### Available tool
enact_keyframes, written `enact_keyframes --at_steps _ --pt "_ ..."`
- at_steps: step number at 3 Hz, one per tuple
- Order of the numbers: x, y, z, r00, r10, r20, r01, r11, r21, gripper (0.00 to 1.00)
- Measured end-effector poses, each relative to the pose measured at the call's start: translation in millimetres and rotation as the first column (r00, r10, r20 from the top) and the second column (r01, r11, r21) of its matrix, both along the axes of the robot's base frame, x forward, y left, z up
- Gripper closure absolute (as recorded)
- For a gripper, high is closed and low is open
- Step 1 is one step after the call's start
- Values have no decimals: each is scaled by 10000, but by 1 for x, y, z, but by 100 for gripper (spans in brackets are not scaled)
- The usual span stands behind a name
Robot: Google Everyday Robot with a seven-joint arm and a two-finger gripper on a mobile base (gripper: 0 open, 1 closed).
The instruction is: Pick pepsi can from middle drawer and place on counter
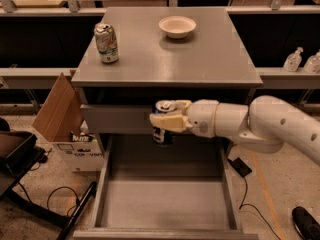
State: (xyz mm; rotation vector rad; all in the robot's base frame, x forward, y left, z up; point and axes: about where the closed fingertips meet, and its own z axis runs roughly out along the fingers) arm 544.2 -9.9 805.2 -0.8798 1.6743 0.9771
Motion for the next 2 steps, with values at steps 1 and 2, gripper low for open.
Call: enact_keyframes --at_steps 1,2 --pt "40 -18 106 9911 -1219 529 1232 9921 -218 100" --pt "82 -31 186 9580 -2671 1046 2716 9619 -316 100"
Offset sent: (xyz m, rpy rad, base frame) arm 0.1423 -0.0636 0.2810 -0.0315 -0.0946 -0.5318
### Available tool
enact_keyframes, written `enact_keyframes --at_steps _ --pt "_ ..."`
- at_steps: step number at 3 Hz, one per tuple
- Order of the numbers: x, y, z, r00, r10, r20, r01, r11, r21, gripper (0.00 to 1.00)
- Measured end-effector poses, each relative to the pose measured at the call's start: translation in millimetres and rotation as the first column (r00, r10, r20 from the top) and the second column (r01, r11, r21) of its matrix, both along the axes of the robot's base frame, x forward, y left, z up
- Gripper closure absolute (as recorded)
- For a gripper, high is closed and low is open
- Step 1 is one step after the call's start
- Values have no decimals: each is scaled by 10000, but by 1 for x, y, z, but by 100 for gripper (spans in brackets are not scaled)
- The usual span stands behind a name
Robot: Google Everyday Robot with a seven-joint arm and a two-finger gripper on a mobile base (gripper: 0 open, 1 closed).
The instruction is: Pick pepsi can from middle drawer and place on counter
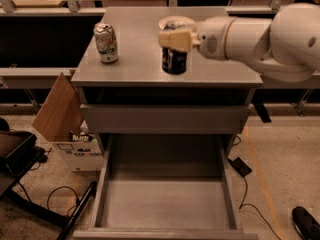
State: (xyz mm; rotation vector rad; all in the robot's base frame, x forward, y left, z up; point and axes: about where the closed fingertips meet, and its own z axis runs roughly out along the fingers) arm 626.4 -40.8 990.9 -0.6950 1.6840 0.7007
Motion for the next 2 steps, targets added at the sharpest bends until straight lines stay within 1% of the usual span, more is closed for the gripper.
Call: enact_keyframes --at_steps 1,2 --pt "58 -6 40 9796 -1912 615 1926 9812 -162 100" --pt "94 -4 31 9594 -2613 1058 2662 9633 -349 100"
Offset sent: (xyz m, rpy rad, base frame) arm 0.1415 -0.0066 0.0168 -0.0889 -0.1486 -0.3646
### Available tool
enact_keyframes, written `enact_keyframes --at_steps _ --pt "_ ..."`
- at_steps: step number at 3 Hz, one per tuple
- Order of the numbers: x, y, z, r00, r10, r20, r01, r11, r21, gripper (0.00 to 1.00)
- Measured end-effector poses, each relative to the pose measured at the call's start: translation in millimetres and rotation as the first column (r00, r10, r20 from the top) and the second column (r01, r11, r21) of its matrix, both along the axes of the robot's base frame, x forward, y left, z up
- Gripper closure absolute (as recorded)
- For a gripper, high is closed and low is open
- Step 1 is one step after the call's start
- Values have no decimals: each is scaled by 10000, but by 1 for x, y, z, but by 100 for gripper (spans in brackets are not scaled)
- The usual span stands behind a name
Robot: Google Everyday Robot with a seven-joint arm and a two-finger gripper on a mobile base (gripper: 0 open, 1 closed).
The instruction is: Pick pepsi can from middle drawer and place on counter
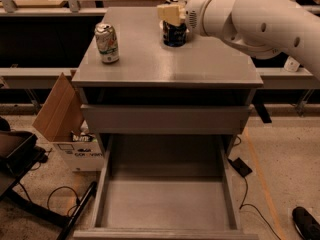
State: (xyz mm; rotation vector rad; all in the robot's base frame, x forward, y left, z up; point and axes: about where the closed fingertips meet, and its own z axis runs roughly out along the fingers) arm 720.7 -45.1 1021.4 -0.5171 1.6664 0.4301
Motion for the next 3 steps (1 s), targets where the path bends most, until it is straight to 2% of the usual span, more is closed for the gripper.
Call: enact_keyframes --at_steps 1,2,3 --pt "29 -2 -44 9991 -389 176 397 9982 -444 100" --pt "24 30 -113 9987 457 220 -424 9903 -1320 97" --pt "23 37 -110 9982 546 256 -509 9903 -1294 75"
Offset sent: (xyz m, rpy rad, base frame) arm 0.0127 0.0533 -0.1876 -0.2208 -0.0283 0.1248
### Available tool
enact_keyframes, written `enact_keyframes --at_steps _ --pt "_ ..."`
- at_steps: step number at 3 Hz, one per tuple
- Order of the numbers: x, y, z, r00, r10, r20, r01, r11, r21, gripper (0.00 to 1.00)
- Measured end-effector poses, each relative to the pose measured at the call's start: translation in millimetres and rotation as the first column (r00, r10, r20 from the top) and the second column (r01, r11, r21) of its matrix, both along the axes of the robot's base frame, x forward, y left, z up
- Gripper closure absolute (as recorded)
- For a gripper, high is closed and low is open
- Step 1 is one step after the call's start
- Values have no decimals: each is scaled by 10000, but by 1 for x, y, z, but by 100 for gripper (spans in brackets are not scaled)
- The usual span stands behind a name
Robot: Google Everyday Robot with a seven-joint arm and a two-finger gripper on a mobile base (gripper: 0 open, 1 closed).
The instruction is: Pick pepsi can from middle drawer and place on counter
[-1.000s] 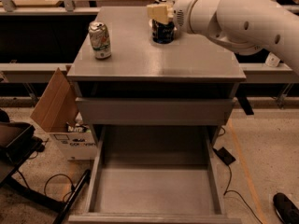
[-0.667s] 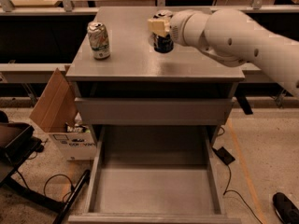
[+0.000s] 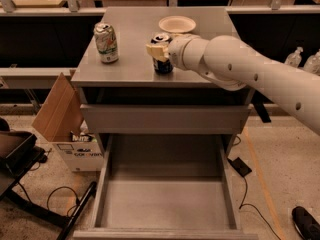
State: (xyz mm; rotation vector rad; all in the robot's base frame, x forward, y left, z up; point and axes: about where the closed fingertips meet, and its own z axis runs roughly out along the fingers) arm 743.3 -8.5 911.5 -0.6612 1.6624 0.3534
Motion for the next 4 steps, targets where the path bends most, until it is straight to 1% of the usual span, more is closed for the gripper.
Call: enact_keyframes --at_steps 1,3,4 --pt "0 3 0 10000 45 5 -45 10000 2 44" --pt "-1 7 1 9999 104 12 -104 9999 5 0" --pt "-1 7 1 9999 104 12 -104 9999 5 0"
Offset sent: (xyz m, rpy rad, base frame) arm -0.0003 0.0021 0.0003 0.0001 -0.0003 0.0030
